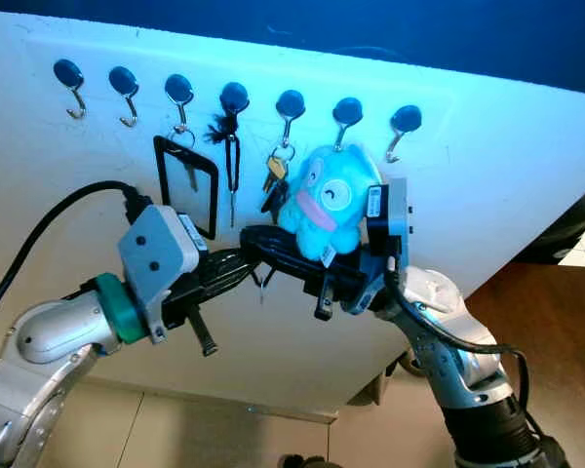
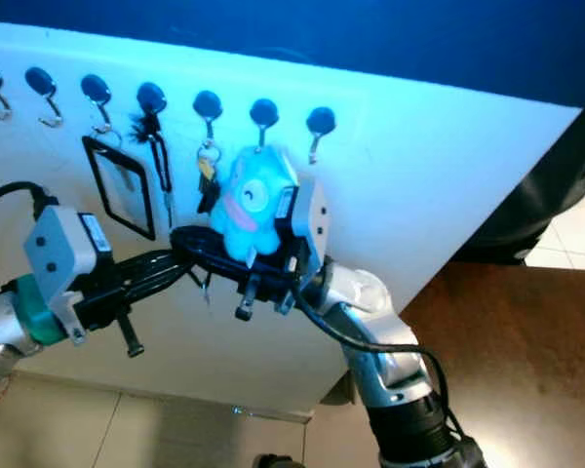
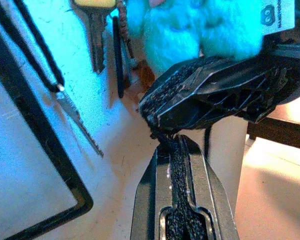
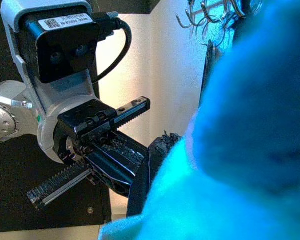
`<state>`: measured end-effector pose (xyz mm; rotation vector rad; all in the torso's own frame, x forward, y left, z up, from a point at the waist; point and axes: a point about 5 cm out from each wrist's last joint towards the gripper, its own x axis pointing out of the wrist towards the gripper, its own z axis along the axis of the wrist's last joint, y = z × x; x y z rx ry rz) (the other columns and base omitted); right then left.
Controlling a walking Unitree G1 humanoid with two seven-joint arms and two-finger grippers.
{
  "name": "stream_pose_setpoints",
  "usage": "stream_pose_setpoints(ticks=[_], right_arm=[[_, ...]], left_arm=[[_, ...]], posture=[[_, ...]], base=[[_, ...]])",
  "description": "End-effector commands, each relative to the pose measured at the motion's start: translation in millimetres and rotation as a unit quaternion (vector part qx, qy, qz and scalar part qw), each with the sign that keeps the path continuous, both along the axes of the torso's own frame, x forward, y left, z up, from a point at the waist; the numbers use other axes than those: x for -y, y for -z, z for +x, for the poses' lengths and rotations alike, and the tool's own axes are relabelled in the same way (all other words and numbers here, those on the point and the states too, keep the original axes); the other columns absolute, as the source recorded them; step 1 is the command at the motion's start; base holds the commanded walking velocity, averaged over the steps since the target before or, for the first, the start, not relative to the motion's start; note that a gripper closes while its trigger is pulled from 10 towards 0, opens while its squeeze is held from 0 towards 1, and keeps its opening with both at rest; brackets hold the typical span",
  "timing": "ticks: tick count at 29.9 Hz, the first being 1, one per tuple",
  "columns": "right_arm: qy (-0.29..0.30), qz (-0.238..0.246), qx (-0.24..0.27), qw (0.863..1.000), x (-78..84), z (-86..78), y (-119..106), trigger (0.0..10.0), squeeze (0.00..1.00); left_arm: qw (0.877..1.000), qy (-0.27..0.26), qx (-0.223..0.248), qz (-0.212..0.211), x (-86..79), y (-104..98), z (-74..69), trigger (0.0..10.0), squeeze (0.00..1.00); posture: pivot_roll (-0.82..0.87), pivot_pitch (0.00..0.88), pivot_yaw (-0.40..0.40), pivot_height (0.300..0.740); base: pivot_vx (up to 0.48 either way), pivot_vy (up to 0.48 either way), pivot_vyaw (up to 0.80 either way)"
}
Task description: Hang keys on a hook
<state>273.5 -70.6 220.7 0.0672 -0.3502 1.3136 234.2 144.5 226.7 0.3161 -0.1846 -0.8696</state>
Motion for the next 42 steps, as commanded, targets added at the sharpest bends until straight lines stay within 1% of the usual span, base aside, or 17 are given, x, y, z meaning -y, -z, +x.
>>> stream_pose_setpoints(ticks=[1, 4, 5, 10, 12, 13, 14, 21, 23, 24, 25, 27, 28, 33, 34, 36, 42], right_arm=[[0.003, 0.001, 0.010, 1.000, 0.4, -0.2, -3.3, 10.0, 0.00], [0.014, -0.011, 0.008, 1.000, 2.0, 1.5, 2.0, 10.0, 0.00], [0.026, -0.017, 0.001, 1.000, 3.4, 4.0, 6.6, 10.0, 1.00], [0.030, -0.017, -0.010, 0.999, 4.3, 5.5, 9.8, 10.0, 1.00], [0.010, -0.023, -0.017, 1.000, 6.6, 0.2, 11.2, 10.0, 1.00], [-0.004, -0.026, -0.022, 0.999, 8.5, -4.2, 11.5, 10.0, 0.75], [-0.020, -0.026, -0.031, 0.999, 10.7, -8.7, 11.9, 10.0, 0.00], [-0.021, -0.033, -0.056, 0.998, 26.6, -19.1, 18.3, 10.0, 0.00], [0.000, -0.039, -0.066, 0.997, 37.2, -21.4, 23.2, 10.0, 0.00], [0.000, -0.039, -0.066, 0.997, 37.2, -21.4, 23.2, 10.0, 0.00], [0.030, -0.049, -0.079, 0.995, 49.0, -23.1, 30.9, 10.0, 0.00], [0.040, -0.052, -0.084, 0.994, 52.6, -23.7, 33.8, 10.0, 0.00], [0.051, -0.058, -0.098, 0.992, 56.9, -25.3, 40.5, 10.0, 0.00], [0.055, -0.074, -0.110, 0.990, 56.9, -27.2, 50.6, 10.0, 0.00], [0.046, -0.113, -0.105, 0.987, 51.7, -30.1, 61.6, 10.0, 0.00], [0.046, -0.113, -0.105, 0.987, 51.7, -30.1, 61.6, 10.0, 0.00], [0.038, -0.139, -0.091, 0.985, 44.4, -31.2, 67.1, 10.0, 0.00]], left_arm=[[1.000, 0.005, -0.010, 0.000, -1.6, 1.9, -3.0, 0.0, 0.00], [1.000, 0.002, -0.009, -0.005, -4.0, -0.4, -3.9, 0.0, 0.00], [1.000, -0.003, -0.005, -0.010, -5.5, -3.0, -3.4, 0.0, 0.00], [1.000, -0.007, 0.001, -0.012, -6.5, -5.0, -2.6, 0.0, 0.00], [1.000, -0.013, 0.007, -0.013, -7.3, -6.9, -0.9, 0.0, 0.00], [1.000, -0.016, 0.010, -0.014, -8.0, -7.5, 0.1, 0.0, 0.00], [1.000, -0.018, 0.011, -0.013, -8.8, -7.8, 0.8, 0.0, 0.00], [1.000, -0.022, 0.015, -0.013, -11.1, -9.0, 1.8, 0.0, 0.00], [1.000, -0.024, 0.016, -0.012, -13.2, -10.1, 2.2, 0.0, 0.00], [1.000, -0.024, 0.016, -0.012, -13.2, -10.1, 2.2, 0.0, 0.00], [1.000, -0.024, 0.019, -0.004, -17.7, -12.6, 1.8, 0.0, 0.00], [0.999, -0.024, 0.022, 0.001, -20.1, -14.2, 1.6, 0.0, 0.00], [0.999, -0.028, 0.031, 0.014, -27.5, -20.3, 1.2, 0.0, 0.00], [0.998, -0.034, 0.050, 0.022, -34.7, -32.9, -0.3, 0.0, 0.00], [0.996, -0.042, 0.078, 0.020, -37.2, -48.5, -0.5, 0.0, 0.00], [0.996, -0.042, 0.078, 0.020, -37.2, -48.5, -0.5, 0.0, 0.00], [0.992, -0.062, 0.113, 0.016, -39.8, -64.9, 3.6, 0.0, 0.00]], posture=[[0.08, 0.025, 0.008, 0.740], [0.08, 0.023, 0.007, 0.740], [0.08, 0.021, 0.008, 0.740], [0.08, 0.019, 0.007, 0.740], [0.08, 0.015, 0.007, 0.740], [0.08, 0.015, 0.007, 0.740], [0.08, 0.014, 0.006, 0.740], [0.07, 0.013, 0.005, 0.740], [0.07, 0.013, 0.005, 0.740], [0.07, 0.013, 0.005, 0.740], [0.06, 0.012, 0.011, 0.740], [0.06, 0.012, 0.011, 0.740], [0.06, 0.013, 0.015, 0.740], [0.06, 0.017, 0.015, 0.740], [0.07, 0.019, 0.015, 0.740], [0.07, 0.019, 0.015, 0.740], [0.07, 0.024, 0.018, 0.740]], base=[[0.000, 0.000, 0.00], [0.000, 0.000, 0.00], [0.000, 0.000, 0.00], [0.000, 0.000, 0.00], [0.000, 0.000, 0.00], [0.000, 0.000, 0.00], [0.000, 0.000, 0.00], [0.000, 0.000, 0.00], [0.000, 0.000, 0.00], [0.000, 0.000, 0.00], [0.000, 0.000, 0.00], [0.000, 0.000, 0.00], [0.000, 0.000, 0.00], [0.000, 0.000, 0.00], [0.000, 0.000, 0.00], [0.000, 0.000, 0.00], [0.000, 0.000, 0.00]])
